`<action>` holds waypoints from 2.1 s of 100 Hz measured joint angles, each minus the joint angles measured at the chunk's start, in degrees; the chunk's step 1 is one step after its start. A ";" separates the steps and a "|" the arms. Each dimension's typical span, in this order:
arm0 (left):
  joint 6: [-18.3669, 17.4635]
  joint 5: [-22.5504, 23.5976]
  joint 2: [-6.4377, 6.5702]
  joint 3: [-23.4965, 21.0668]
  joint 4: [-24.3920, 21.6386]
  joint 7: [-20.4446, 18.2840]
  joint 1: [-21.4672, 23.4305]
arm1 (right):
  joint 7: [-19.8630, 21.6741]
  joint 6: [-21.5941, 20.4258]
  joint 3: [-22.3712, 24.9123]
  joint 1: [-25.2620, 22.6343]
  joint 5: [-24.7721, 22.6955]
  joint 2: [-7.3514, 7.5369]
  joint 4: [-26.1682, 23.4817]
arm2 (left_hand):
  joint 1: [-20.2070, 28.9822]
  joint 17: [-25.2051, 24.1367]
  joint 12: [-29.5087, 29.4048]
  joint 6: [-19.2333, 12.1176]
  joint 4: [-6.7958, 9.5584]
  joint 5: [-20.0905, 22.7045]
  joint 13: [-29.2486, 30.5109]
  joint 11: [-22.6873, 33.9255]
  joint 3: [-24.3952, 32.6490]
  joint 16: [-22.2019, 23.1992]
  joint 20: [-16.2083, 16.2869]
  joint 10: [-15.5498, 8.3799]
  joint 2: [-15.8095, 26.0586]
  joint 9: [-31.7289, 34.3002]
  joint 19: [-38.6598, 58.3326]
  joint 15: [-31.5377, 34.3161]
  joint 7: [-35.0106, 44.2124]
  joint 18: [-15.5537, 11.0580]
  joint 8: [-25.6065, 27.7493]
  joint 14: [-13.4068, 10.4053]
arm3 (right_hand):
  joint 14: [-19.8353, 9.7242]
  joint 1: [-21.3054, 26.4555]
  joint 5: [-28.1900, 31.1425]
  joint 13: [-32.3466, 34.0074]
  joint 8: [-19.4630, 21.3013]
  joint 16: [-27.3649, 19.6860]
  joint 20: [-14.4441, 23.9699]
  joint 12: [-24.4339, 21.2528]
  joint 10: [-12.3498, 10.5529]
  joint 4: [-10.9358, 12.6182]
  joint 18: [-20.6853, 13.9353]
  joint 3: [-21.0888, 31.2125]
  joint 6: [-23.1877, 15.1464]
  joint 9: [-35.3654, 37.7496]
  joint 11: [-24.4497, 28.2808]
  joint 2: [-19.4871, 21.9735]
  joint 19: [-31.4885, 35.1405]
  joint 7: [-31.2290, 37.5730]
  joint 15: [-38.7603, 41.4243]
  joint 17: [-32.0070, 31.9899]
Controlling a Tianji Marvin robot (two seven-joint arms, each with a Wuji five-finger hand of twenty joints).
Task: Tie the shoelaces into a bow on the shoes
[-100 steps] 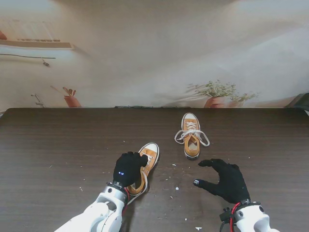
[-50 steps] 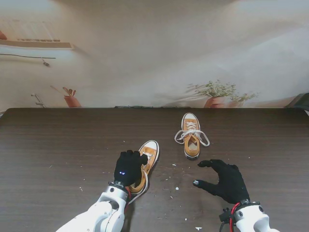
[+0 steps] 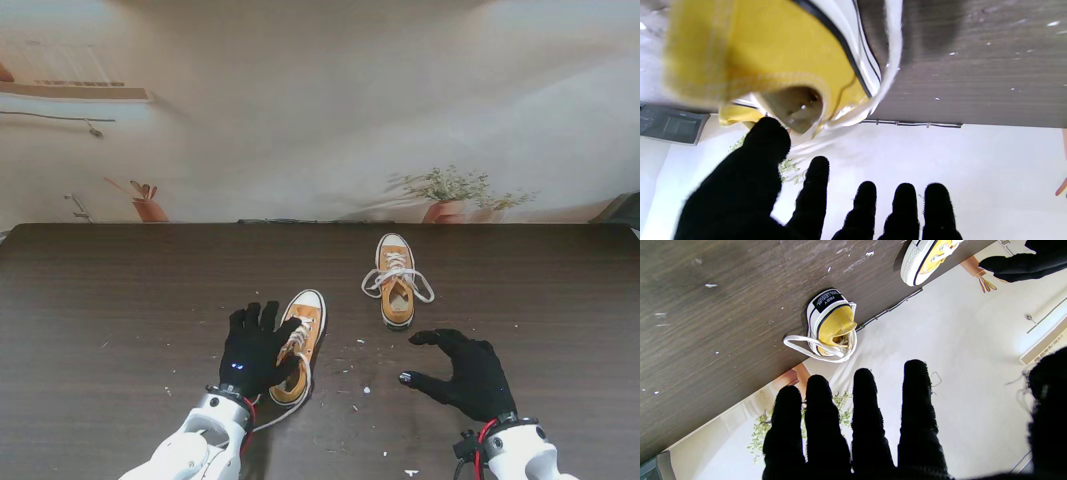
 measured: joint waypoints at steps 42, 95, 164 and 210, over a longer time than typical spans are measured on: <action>-18.78 -2.56 0.06 -20.49 -18.15 -6.29 18.57 | -0.01 0.07 -0.90 -0.05 -0.13 0.06 -0.14 | 0.16 2.99 -3.26 0.09 1.20 5.86 7.19 -2.79 -10.65 -5.02 -1.96 -0.93 5.72 8.54 -13.83 -9.38 -2.79 0.60 -0.52 -2.15 | 0.00 0.55 0.00 0.00 0.00 0.00 0.01 0.00 0.43 0.00 0.10 -0.07 0.00 0.00 0.00 0.00 0.03 0.00 0.16 0.09; -38.41 -9.51 -1.95 -32.89 -2.89 7.81 20.43 | -1.26 4.93 -12.76 7.30 -6.95 1.47 4.02 | 2.37 6.70 -3.27 0.55 2.34 13.66 14.43 -1.03 -12.85 -5.02 -3.23 -0.68 7.07 18.77 -10.78 -5.25 -0.94 2.95 0.36 -1.40 | 0.01 0.56 1.22 7.22 0.00 4.99 4.25 1.64 1.18 0.00 3.60 -0.04 4.37 3.59 5.23 -1.06 7.55 0.21 8.65 7.75; -35.54 -9.78 -1.21 -29.44 5.09 9.01 13.20 | -1.96 18.95 -32.11 24.13 -12.08 1.79 13.62 | 2.40 6.44 -3.27 0.56 2.35 13.49 13.45 -1.05 -11.27 -5.02 -4.54 -0.67 7.07 16.44 -10.82 -5.24 -0.94 2.96 0.37 -2.01 | -0.09 5.32 2.91 10.57 2.93 8.51 10.34 5.23 1.70 2.50 6.20 1.15 7.81 5.13 14.63 -4.16 13.46 3.42 16.86 12.70; -35.55 -9.21 -1.03 -28.15 4.68 8.31 13.12 | -1.60 24.52 -39.67 32.72 -12.48 1.06 21.17 | 2.40 6.44 -3.27 0.57 2.35 13.49 13.42 -1.05 -11.24 -5.03 -4.56 -0.67 7.07 15.94 -10.83 -5.24 -0.45 2.96 0.37 -2.05 | -0.03 7.50 2.85 10.57 4.46 8.51 10.96 5.27 1.70 3.44 6.40 1.13 7.83 4.53 15.44 -4.76 13.57 5.52 17.41 12.96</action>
